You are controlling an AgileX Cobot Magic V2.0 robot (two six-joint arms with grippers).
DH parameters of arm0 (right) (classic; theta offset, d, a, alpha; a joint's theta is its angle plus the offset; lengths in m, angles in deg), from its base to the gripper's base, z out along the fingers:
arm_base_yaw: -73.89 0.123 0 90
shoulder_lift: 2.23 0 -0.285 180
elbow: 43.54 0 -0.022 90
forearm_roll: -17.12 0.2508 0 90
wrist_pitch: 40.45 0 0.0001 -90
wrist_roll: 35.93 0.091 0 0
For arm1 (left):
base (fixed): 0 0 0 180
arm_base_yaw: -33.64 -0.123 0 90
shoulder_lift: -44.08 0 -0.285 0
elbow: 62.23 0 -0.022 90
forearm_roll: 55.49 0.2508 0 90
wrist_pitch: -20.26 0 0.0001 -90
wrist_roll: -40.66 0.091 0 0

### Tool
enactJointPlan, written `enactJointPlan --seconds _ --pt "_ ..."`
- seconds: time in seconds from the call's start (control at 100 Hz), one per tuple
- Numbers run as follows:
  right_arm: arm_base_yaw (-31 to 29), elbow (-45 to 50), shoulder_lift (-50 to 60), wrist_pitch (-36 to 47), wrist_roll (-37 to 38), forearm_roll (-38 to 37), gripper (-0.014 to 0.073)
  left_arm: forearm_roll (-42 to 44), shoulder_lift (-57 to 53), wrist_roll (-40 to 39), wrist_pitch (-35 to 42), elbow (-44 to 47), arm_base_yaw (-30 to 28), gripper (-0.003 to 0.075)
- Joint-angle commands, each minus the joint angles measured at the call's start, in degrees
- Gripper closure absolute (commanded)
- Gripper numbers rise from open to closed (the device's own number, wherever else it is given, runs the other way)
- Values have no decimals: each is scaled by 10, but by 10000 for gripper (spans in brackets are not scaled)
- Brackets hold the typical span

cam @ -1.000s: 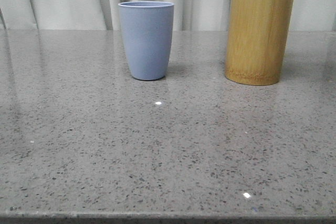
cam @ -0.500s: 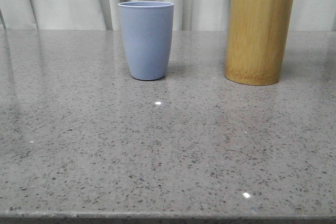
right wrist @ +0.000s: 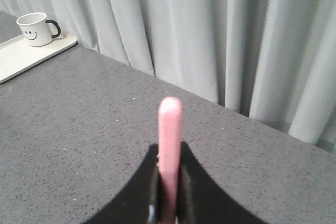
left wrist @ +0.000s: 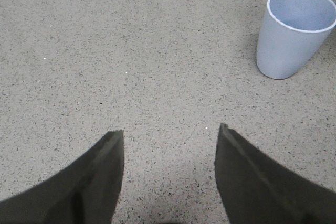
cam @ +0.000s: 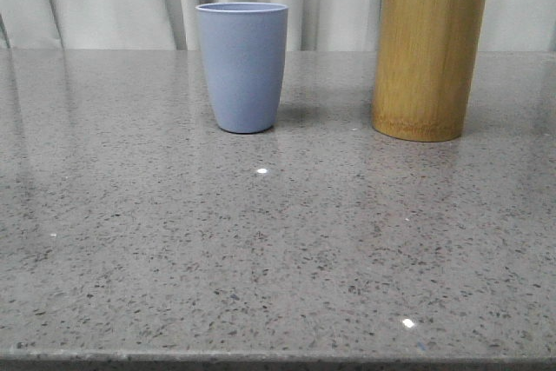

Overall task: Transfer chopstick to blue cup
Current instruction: 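Lift the pink stick out and lower it into the blue cup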

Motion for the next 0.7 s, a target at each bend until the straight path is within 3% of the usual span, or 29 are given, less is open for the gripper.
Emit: enactJointPlan --seconds 0.0,0.33,0.69 --pt "10 -19 6 71 -6 6 643 2 -3 -4 32 -14 3 330" --pt "14 -17 -49 115 -6 6 643 2 -3 -4 32 -14 3 330" --pt "14 -17 -103 103 -8 1 643 2 -3 -4 32 -14 3 330"
